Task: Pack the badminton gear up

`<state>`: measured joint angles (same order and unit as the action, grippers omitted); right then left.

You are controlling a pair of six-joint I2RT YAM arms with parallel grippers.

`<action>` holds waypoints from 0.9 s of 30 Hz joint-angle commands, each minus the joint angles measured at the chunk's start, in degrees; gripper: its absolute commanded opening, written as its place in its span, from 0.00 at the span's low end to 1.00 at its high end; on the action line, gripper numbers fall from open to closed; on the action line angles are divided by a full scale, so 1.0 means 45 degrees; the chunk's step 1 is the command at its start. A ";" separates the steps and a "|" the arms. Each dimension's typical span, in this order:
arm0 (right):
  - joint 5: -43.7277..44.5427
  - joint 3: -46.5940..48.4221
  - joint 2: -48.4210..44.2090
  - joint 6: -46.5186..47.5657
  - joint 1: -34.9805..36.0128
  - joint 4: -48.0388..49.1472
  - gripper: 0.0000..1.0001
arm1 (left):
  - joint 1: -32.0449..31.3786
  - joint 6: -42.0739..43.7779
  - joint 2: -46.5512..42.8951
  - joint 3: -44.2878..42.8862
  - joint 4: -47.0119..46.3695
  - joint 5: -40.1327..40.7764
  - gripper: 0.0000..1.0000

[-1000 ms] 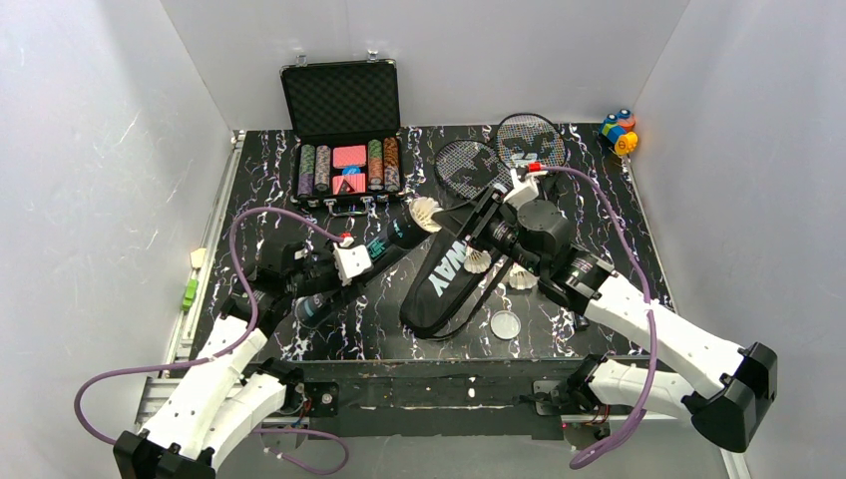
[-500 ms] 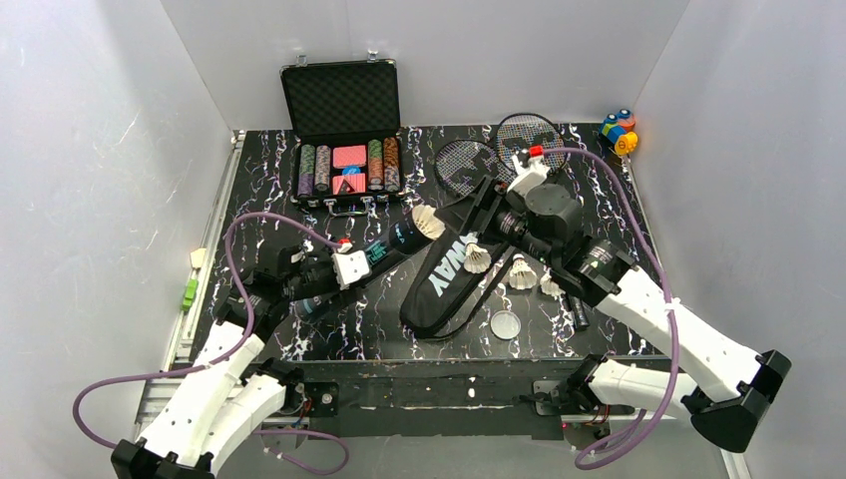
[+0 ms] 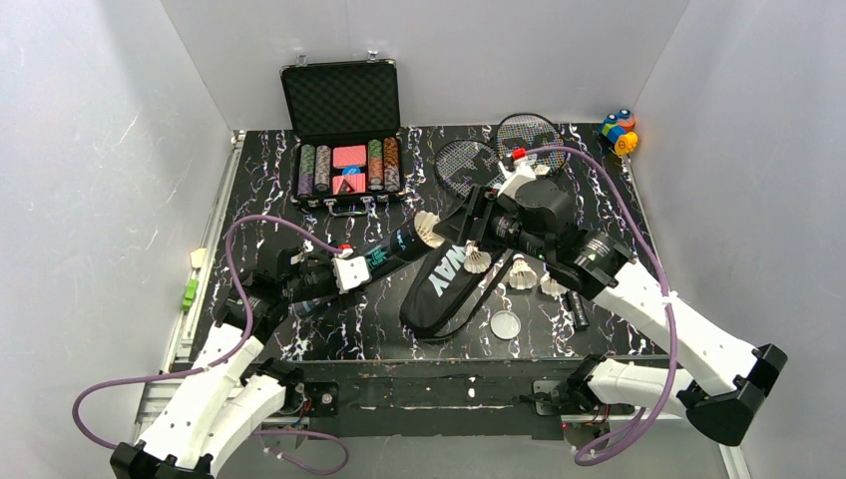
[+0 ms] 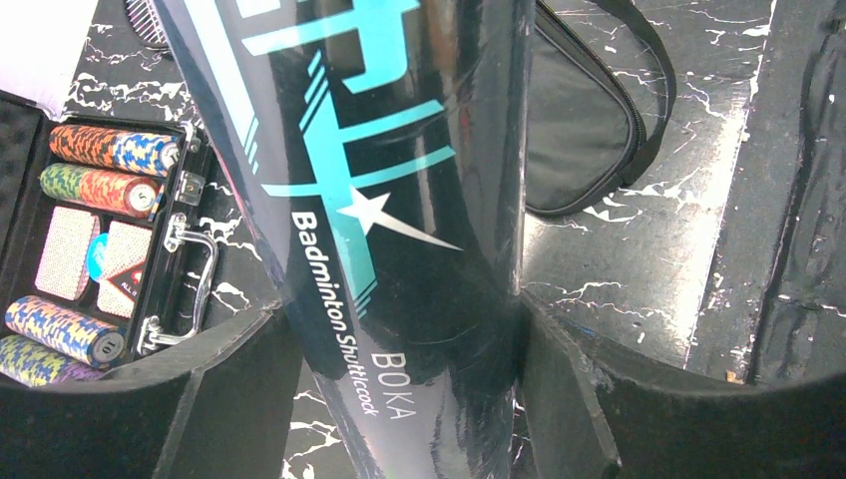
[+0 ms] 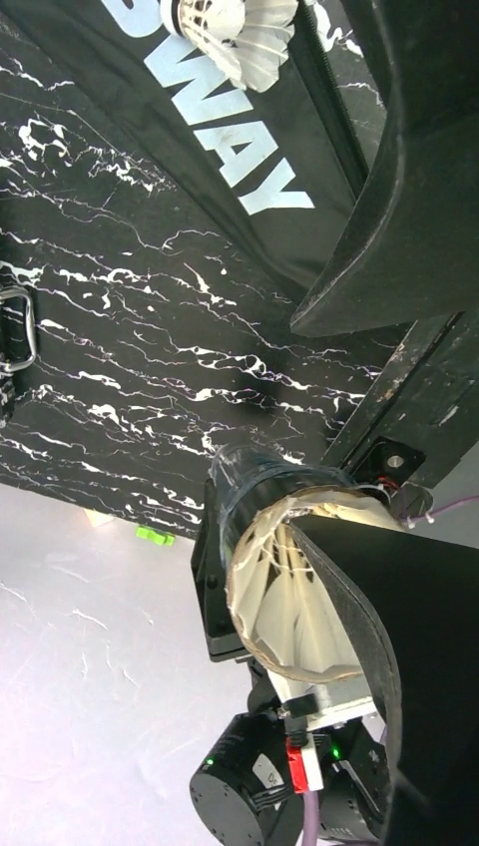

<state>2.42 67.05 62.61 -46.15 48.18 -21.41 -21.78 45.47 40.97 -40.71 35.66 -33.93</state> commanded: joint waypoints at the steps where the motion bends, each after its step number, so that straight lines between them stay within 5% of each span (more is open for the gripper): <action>1: -0.0012 0.0087 -0.0952 0.0379 0.0074 -0.0268 0.74 | -0.0040 0.0190 -0.0240 -0.0239 -0.0191 -0.0435 0.30; 27: -0.2017 0.1027 0.1163 0.0793 0.0172 -0.1471 0.65 | -0.0384 0.0300 -0.0255 -0.0601 -0.0112 -0.0835 0.28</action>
<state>-3.55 70.13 66.32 -43.13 48.21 -30.04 -22.94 46.50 41.15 -40.71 36.88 -35.14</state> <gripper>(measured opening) 0.664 0.672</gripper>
